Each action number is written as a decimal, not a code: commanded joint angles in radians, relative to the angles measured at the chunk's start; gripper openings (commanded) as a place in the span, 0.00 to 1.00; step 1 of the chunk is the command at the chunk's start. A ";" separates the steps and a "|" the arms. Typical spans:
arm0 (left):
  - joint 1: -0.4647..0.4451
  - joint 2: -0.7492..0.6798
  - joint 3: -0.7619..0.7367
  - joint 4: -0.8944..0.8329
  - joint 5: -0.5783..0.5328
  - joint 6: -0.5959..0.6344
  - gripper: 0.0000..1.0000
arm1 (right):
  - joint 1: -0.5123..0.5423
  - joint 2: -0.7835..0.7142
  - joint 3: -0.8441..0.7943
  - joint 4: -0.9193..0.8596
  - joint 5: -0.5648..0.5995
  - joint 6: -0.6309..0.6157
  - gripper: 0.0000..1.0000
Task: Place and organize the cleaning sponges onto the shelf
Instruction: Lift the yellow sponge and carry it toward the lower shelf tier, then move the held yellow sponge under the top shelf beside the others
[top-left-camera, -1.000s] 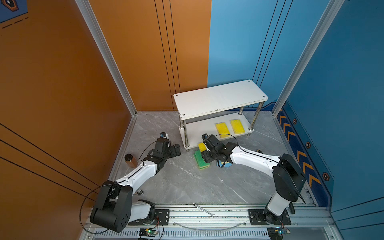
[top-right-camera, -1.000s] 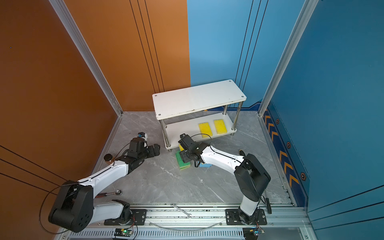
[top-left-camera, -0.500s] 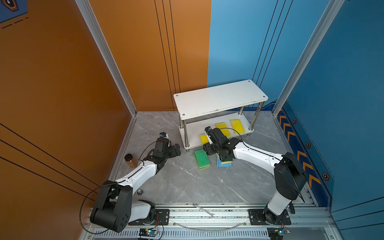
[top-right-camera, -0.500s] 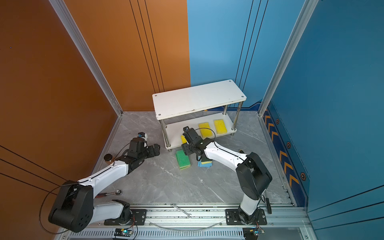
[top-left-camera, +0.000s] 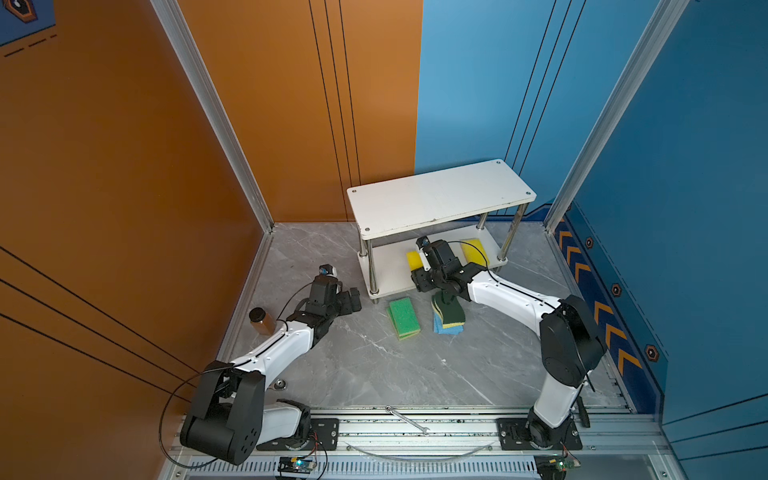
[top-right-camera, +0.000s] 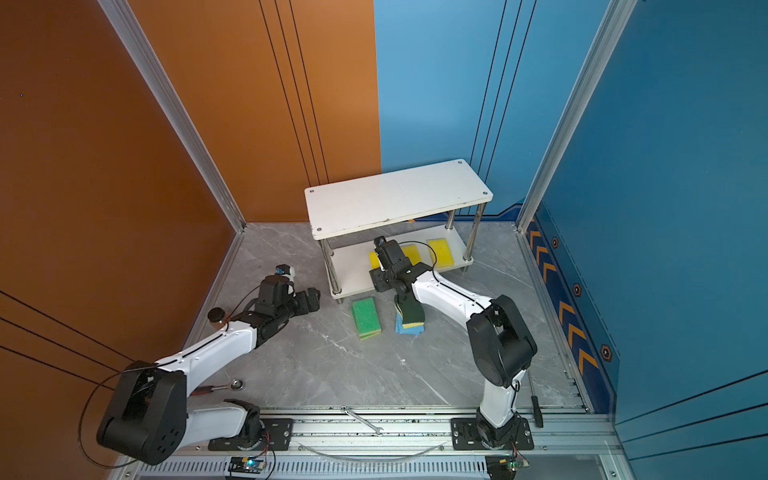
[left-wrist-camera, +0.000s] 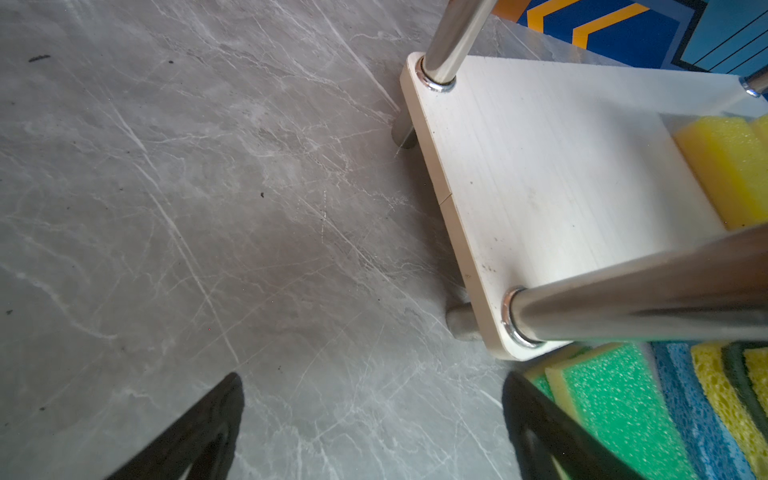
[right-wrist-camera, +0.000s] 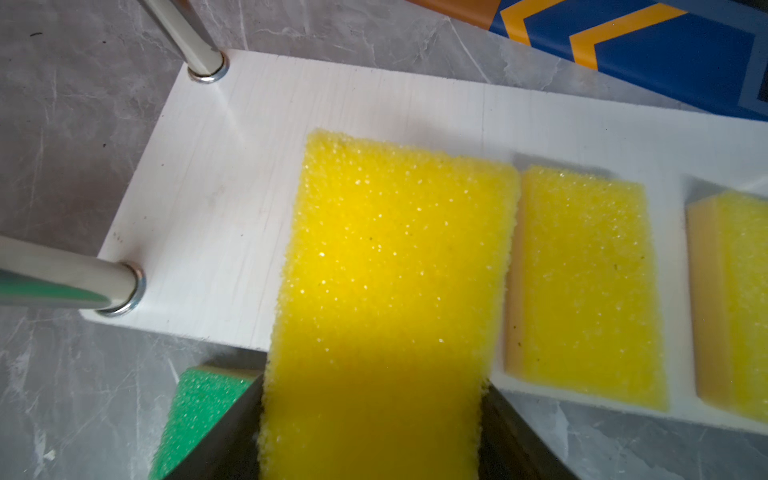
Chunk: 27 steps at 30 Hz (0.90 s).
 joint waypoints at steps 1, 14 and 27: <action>0.007 -0.010 -0.006 -0.002 0.003 -0.003 0.98 | -0.016 0.029 0.037 0.023 0.003 -0.023 0.70; 0.007 -0.009 0.000 -0.009 -0.003 -0.002 0.98 | -0.047 0.117 0.084 0.045 0.000 -0.023 0.70; 0.007 -0.017 -0.003 -0.016 -0.006 -0.002 0.97 | -0.067 0.160 0.091 0.051 0.009 -0.022 0.70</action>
